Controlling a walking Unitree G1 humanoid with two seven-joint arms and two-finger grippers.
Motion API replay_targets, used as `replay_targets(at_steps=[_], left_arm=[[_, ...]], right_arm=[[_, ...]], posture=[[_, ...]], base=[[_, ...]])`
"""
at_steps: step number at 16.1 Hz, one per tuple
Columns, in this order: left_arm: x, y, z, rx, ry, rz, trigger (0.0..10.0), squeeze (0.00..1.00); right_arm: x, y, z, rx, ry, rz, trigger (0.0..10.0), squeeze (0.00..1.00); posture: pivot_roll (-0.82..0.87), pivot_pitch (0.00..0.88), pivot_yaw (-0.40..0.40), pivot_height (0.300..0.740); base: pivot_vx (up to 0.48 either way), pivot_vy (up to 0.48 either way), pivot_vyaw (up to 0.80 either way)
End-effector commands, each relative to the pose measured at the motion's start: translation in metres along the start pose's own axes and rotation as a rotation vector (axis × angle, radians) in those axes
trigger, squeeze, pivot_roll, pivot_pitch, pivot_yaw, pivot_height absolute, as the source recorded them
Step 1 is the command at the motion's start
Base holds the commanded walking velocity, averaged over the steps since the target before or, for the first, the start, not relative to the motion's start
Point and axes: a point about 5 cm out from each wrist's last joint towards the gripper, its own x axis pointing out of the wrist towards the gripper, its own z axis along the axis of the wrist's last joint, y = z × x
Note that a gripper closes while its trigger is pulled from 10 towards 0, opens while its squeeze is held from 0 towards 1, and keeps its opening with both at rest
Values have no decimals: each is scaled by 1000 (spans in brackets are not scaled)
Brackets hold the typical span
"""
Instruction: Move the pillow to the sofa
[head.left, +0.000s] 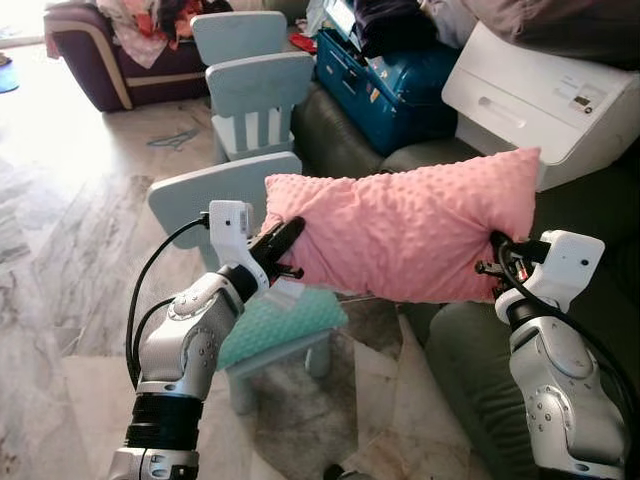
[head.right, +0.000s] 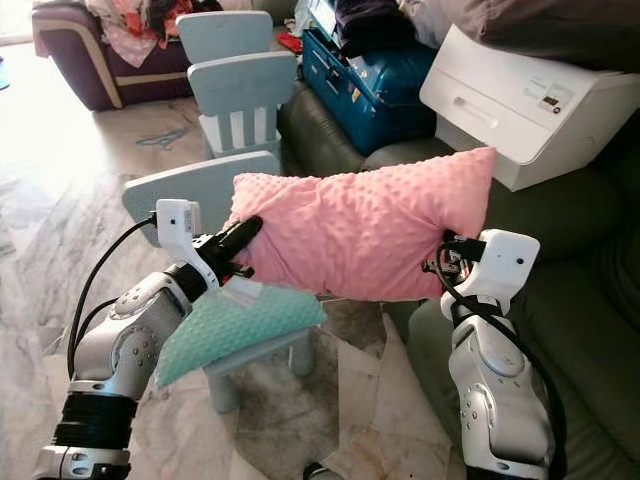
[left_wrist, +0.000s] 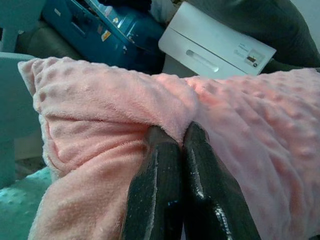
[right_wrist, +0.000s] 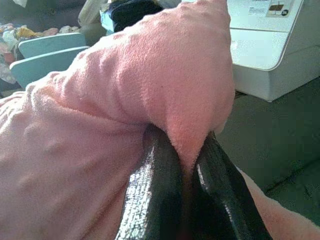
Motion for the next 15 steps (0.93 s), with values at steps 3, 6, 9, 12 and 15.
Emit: replay_targets(at_steps=[3,6,9,12,15], left_arm=[[0,-4,5,0,-26,-20,10000,0],[1,-5,4,-6,-29,-24,10000,0],[1,-6,5,-11,-30,-27,10000,0],[1,-6,4,-11,-31,-27,10000,0],[1,-5,4,-13,-32,-23,10000,0]], right_arm=[[0,-1,5,-3,-19,6,10000,0],[1,-1,6,-7,-22,10,10000,0],[1,-1,6,-8,-21,11,10000,0],[0,-1,6,-8,-19,11,10000,0],[0,-1,6,-7,-17,11,10000,0]], posture=[[-169,112,-54,740],[-170,112,-55,740],[-172,113,-55,740],[-172,113,-57,740],[-173,114,-57,740]], base=[[0,0,-606],[0,0,0],[0,0,0],[0,0,0],[0,0,0]])
